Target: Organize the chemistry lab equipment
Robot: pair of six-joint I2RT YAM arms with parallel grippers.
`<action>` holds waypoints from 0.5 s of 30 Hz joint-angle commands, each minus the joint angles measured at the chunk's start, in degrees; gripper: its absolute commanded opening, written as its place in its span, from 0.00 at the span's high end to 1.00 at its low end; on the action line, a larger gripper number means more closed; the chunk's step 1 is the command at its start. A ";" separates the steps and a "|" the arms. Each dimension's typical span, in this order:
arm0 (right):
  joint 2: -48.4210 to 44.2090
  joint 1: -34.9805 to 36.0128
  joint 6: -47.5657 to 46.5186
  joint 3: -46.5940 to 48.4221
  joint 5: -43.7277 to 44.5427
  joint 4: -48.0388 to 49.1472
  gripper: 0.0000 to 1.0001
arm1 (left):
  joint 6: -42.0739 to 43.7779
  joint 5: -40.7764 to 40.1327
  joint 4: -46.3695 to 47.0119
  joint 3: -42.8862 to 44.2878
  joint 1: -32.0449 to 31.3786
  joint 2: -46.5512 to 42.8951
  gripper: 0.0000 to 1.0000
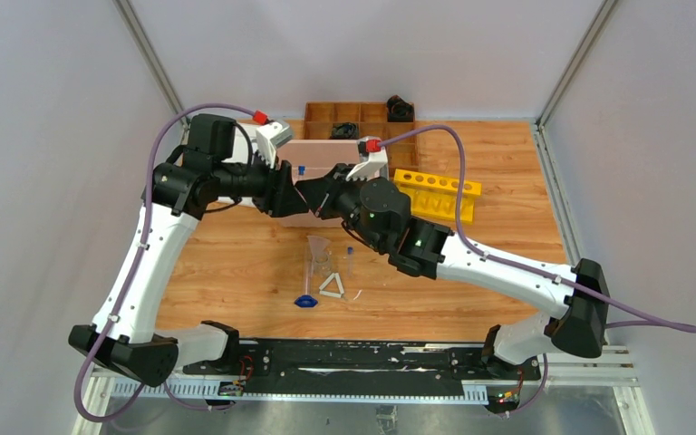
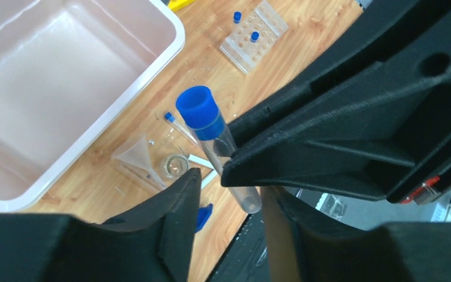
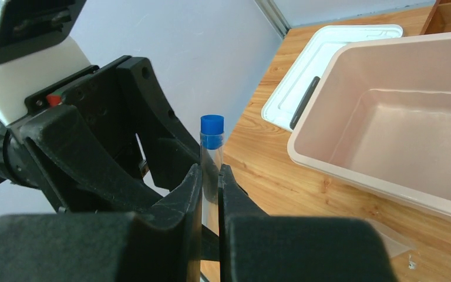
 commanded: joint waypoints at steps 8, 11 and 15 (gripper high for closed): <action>-0.03 0.32 0.63 3.45 -0.10 -2.92 0.80 | 4.14 0.12 1.02 -0.44 -0.25 -0.63 0.93; 0.38 -3.41 6.50 7.50 -6.83 -13.10 0.61 | 7.57 -0.97 1.02 -2.78 -0.26 -2.00 0.96; 1.87 -7.63 6.56 12.74 -17.97 -23.80 0.53 | 14.77 -2.98 0.99 -6.78 -0.34 -4.81 0.95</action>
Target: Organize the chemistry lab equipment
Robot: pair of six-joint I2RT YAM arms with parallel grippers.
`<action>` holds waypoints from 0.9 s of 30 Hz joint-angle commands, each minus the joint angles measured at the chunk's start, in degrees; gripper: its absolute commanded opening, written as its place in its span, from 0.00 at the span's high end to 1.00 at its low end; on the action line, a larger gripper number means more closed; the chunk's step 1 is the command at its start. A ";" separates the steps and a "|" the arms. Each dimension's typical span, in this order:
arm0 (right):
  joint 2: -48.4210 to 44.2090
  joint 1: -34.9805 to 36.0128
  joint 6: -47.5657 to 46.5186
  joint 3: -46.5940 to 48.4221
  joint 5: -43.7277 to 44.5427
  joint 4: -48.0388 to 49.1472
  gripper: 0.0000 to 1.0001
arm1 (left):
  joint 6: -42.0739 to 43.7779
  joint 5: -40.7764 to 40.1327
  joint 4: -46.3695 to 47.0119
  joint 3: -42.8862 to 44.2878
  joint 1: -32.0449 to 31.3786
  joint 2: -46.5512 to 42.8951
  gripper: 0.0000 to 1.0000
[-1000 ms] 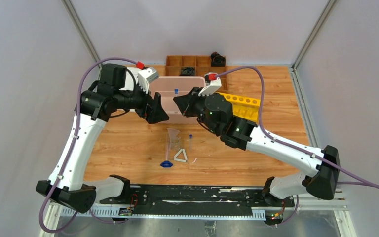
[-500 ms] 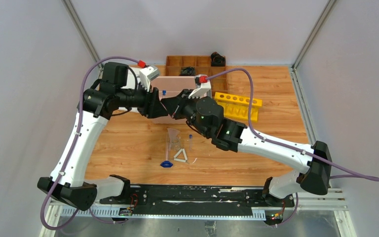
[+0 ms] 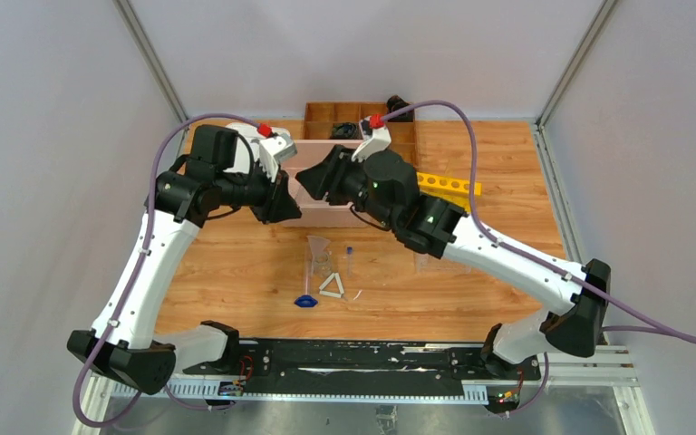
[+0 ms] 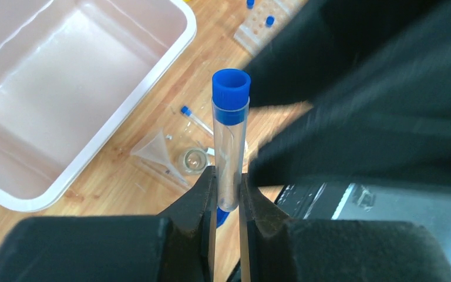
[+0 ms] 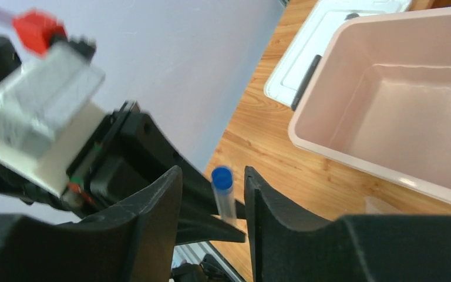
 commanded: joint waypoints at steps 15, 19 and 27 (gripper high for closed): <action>9.67 -5.27 -4.92 18.69 -25.15 -26.22 0.48 | 16.65 -4.73 -2.10 -5.56 -0.37 -6.79 0.95; 9.86 -5.27 -5.75 19.21 -23.90 -26.33 0.52 | 17.70 -5.09 -2.12 -6.89 -0.44 -7.76 0.95; 12.38 -5.36 -7.60 23.32 -24.95 -29.51 0.63 | 18.20 -5.65 -2.12 -7.40 -0.45 -7.86 0.94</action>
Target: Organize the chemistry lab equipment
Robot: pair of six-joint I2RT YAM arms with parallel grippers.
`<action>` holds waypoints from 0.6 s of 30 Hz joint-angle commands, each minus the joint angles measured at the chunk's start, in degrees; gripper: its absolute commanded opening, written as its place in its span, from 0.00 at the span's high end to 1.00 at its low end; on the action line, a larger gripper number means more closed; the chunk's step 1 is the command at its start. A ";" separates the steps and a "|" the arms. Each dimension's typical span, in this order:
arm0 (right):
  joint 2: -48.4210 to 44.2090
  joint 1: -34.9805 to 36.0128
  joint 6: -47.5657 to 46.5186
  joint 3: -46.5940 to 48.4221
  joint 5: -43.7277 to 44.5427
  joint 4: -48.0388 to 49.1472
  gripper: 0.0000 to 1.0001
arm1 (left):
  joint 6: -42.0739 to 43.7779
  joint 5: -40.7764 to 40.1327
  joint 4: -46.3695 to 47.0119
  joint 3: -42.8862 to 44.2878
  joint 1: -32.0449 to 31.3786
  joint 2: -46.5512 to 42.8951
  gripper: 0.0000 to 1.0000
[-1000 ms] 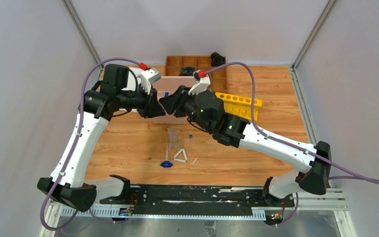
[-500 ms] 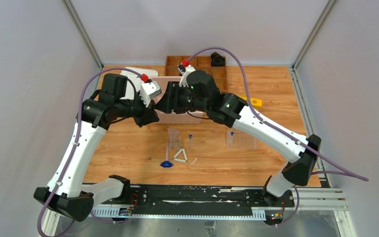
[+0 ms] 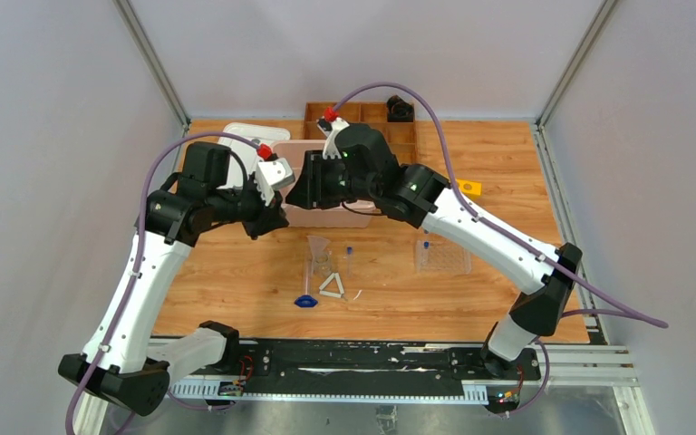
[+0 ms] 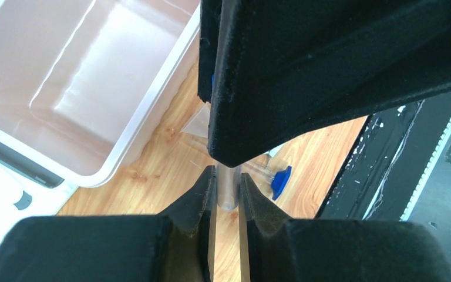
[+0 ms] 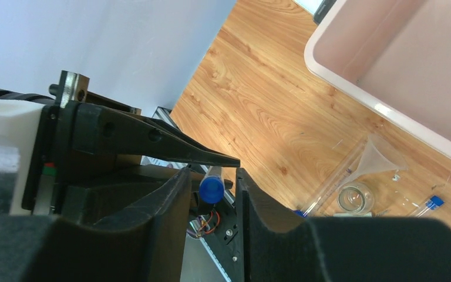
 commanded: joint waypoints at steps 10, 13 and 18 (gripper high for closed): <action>0.96 -1.14 -3.25 2.21 -2.38 -4.48 1.00 | 0.57 -0.68 -0.20 -1.00 -0.41 -0.05 0.80; -1.61 -2.68 -3.51 -1.18 -2.42 -5.03 1.00 | -0.21 -1.55 -0.20 -0.40 -0.44 0.41 0.33; -10.49 -9.31 -4.66 -12.01 -3.15 -6.76 1.00 | -1.87 -3.65 -0.16 1.15 -0.37 1.70 0.00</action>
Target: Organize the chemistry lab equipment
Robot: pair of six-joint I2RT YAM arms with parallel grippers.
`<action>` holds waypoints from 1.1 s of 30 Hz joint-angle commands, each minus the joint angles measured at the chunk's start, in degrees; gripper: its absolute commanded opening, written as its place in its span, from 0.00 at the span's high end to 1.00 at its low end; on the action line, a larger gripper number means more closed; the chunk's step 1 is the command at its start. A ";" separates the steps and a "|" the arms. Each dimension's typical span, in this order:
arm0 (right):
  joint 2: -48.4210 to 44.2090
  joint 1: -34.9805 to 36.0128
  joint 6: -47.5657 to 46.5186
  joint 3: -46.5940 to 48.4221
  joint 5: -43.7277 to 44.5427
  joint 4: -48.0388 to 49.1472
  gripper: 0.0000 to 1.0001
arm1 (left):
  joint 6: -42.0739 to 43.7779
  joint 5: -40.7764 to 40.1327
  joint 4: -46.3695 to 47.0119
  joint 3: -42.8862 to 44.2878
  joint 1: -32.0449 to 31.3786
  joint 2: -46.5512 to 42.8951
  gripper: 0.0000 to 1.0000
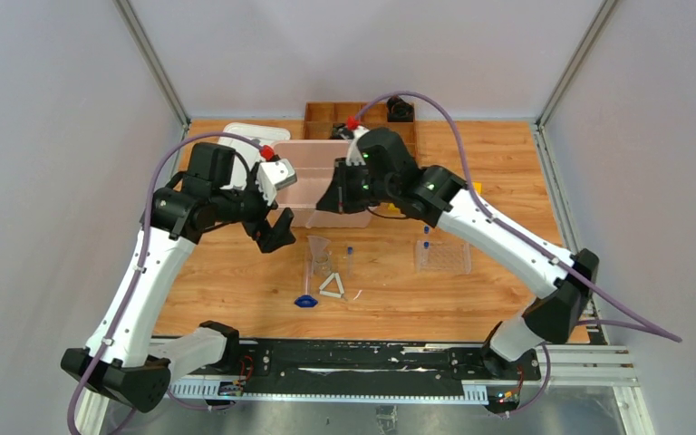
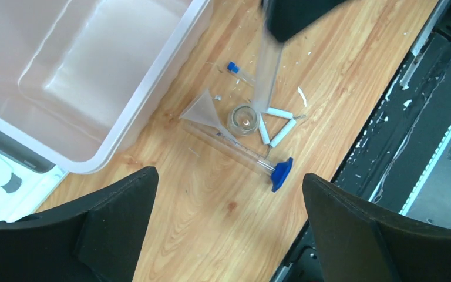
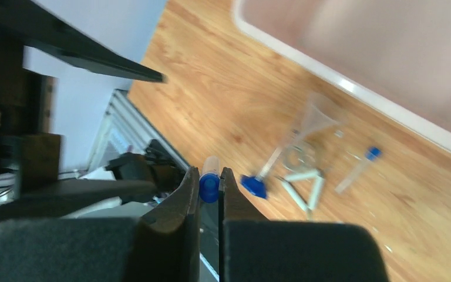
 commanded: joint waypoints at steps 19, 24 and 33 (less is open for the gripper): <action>-25.45 -31.70 -15.53 -35.96 26.97 -14.91 1.00 | -1.55 -10.83 0.61 2.15 -0.40 1.74 0.00; -20.97 -31.72 -15.17 -38.14 29.97 -9.78 1.00 | -1.56 -10.32 0.57 1.45 -0.35 1.71 0.00; -13.34 -31.73 -13.86 -38.76 30.94 -4.58 1.00 | -1.18 -10.08 0.62 0.64 -0.35 0.73 0.00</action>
